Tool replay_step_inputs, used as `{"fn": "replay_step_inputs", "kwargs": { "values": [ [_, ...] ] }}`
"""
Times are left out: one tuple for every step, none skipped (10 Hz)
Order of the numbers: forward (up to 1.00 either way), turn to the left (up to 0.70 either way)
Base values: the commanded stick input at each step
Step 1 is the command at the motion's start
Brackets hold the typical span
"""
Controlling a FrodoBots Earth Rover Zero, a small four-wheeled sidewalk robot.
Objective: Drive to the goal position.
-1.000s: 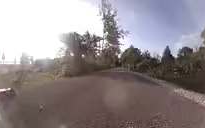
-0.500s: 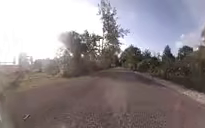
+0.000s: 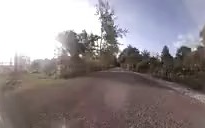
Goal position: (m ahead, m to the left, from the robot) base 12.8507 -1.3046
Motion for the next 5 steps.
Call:
{"fn": "replay_step_inputs", "kwargs": {
  "values": [
    [0.7, -0.06],
    [0.7, 0.0],
    [0.7, 0.0],
    [0.7, 0.0],
    [0.7, 0.0]
  ]
}}
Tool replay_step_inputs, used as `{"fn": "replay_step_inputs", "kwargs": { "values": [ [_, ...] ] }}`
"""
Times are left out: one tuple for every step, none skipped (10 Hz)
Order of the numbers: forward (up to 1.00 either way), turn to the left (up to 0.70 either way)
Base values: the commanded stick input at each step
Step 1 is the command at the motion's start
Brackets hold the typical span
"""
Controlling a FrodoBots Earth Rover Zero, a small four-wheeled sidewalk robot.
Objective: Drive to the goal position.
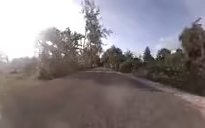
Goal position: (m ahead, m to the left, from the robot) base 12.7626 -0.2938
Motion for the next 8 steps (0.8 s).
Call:
{"fn": "replay_step_inputs", "kwargs": {
  "values": [
    [0.7, 0.0],
    [0.7, 0.0],
    [0.7, 0.0],
    [0.7, 0.02],
    [0.7, 0.09],
    [0.7, 0.17],
    [0.7, 0.24],
    [0.7, 0.22]
  ]
}}
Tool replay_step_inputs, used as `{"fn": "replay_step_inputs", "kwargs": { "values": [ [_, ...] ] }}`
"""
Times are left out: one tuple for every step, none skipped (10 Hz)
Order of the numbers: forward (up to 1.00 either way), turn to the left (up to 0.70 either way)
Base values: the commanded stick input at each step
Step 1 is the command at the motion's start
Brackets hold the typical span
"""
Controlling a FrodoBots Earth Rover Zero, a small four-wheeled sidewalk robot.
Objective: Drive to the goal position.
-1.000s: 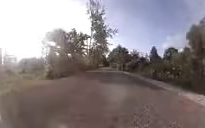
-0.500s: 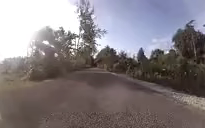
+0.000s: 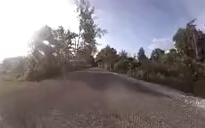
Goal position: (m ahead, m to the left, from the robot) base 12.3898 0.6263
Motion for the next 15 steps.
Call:
{"fn": "replay_step_inputs", "kwargs": {
  "values": [
    [0.7, 0.03],
    [0.7, 0.02],
    [0.7, 0.01],
    [0.7, 0.01],
    [0.7, 0.0],
    [0.7, 0.0],
    [0.7, 0.0],
    [0.7, 0.0],
    [0.7, 0.0],
    [0.7, 0.0],
    [0.7, 0.0],
    [0.7, 0.0],
    [0.7, 0.0],
    [0.7, 0.0],
    [0.7, 0.0]
  ]
}}
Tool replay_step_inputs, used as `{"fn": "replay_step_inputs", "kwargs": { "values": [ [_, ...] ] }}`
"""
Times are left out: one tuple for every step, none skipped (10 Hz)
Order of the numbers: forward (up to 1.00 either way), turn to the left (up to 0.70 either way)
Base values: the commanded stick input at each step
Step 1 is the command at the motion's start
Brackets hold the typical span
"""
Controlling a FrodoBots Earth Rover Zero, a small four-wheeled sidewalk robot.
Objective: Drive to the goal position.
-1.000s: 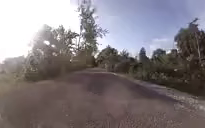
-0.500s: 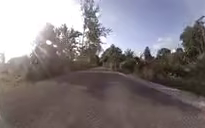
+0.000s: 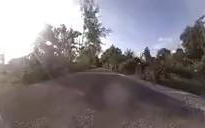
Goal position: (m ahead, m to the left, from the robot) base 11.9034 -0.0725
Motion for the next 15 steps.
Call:
{"fn": "replay_step_inputs", "kwargs": {
  "values": [
    [0.7, 0.0],
    [0.7, 0.0],
    [0.7, 0.0],
    [0.7, 0.0],
    [0.7, 0.0],
    [0.7, 0.0],
    [0.7, 0.0],
    [0.7, 0.0],
    [0.7, 0.0],
    [0.7, 0.0],
    [0.7, 0.0],
    [0.7, 0.0],
    [0.7, 0.0],
    [0.7, 0.0],
    [0.7, 0.0]
  ]
}}
